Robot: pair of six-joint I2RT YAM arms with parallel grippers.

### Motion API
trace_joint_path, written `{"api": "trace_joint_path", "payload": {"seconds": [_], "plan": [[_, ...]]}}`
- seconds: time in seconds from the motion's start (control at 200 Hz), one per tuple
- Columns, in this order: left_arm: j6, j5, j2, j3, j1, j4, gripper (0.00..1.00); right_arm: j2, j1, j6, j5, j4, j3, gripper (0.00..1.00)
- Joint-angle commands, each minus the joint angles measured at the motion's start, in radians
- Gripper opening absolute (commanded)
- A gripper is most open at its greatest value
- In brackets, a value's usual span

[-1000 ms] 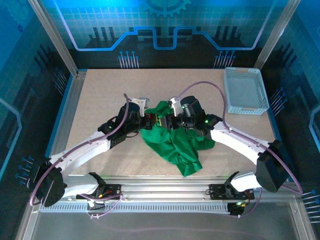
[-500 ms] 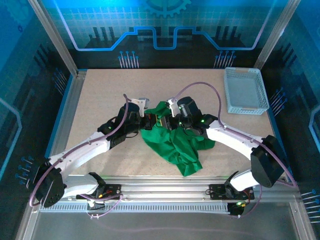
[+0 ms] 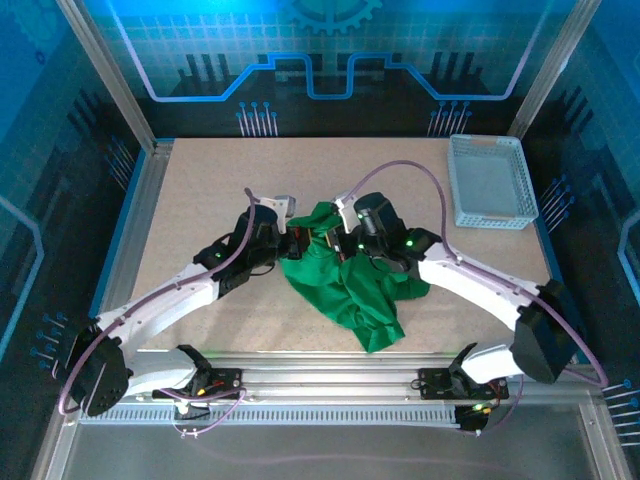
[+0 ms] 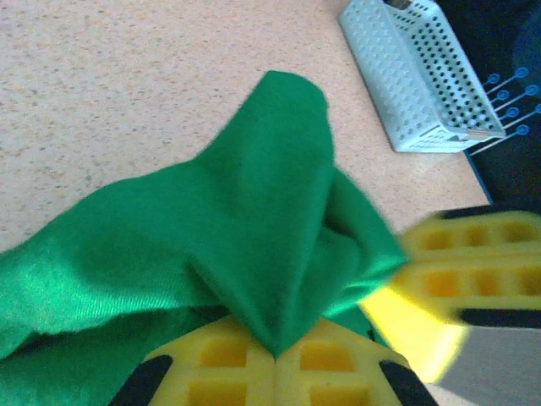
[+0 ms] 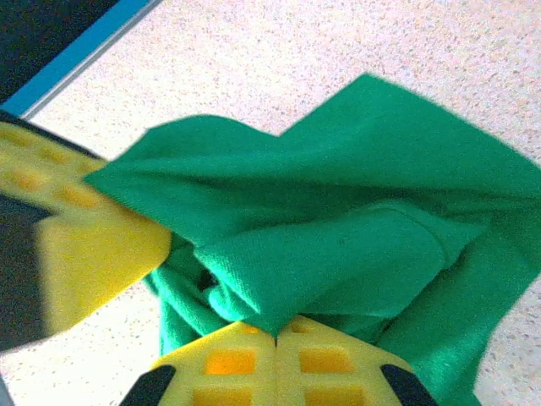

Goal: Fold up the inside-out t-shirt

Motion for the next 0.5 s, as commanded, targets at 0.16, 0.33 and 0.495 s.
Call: {"api": "trace_joint_path", "payload": {"seconds": [0.16,0.33,0.495], "plan": [[0.027,-0.133,0.007,0.072,0.034,-0.16,0.34,-0.108,-0.014,0.05,-0.072,-0.088,0.036,0.0],[0.081,-0.138,-0.079,0.037,-0.05,-0.114,0.49,-0.121,-0.023,0.089,-0.07,-0.129,0.085,0.0],[0.069,-0.071,-0.117,0.002,-0.13,-0.03,0.57,-0.108,-0.023,0.099,-0.078,-0.12,0.11,0.0]]}}
